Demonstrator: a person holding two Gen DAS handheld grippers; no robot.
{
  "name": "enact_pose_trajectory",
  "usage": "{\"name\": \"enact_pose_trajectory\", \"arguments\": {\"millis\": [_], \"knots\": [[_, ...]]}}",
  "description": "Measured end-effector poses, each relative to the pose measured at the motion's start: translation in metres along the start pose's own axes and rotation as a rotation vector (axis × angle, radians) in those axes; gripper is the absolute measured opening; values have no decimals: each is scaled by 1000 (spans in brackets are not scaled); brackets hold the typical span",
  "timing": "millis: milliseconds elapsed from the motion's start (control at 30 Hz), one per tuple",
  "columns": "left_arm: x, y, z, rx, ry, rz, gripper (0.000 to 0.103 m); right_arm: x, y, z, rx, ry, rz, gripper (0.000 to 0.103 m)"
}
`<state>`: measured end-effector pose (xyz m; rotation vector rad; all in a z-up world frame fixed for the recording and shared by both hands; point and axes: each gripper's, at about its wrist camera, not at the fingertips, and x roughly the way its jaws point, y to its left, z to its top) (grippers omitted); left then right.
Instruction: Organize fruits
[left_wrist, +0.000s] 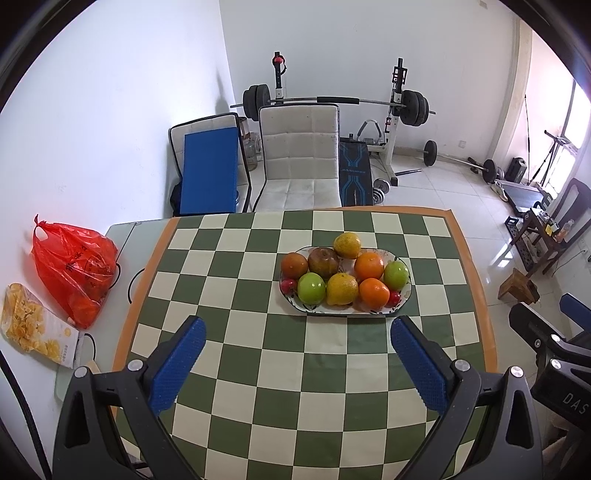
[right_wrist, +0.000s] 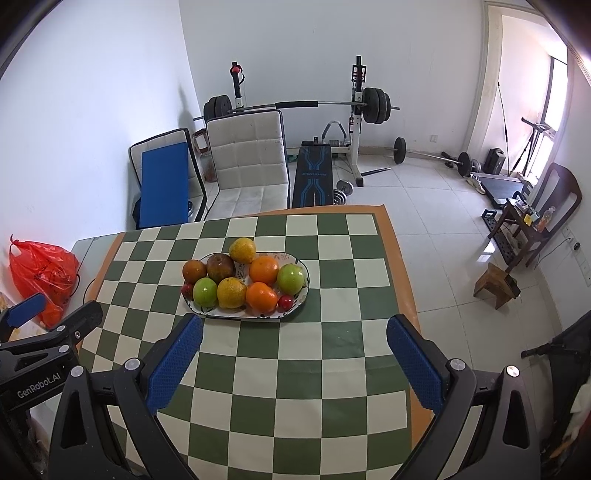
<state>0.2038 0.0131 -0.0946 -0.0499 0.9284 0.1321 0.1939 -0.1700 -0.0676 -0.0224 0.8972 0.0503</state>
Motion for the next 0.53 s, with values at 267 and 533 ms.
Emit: {"name": "enact_pose_trajectory", "arguments": {"millis": [267, 533], "knots": [[0, 0, -1, -3, 1, 1, 102, -8, -1, 2, 5, -5, 7, 102], [-4, -2, -7, -9, -15, -7, 102, -11, -2, 4, 9, -4, 12, 102]]}}
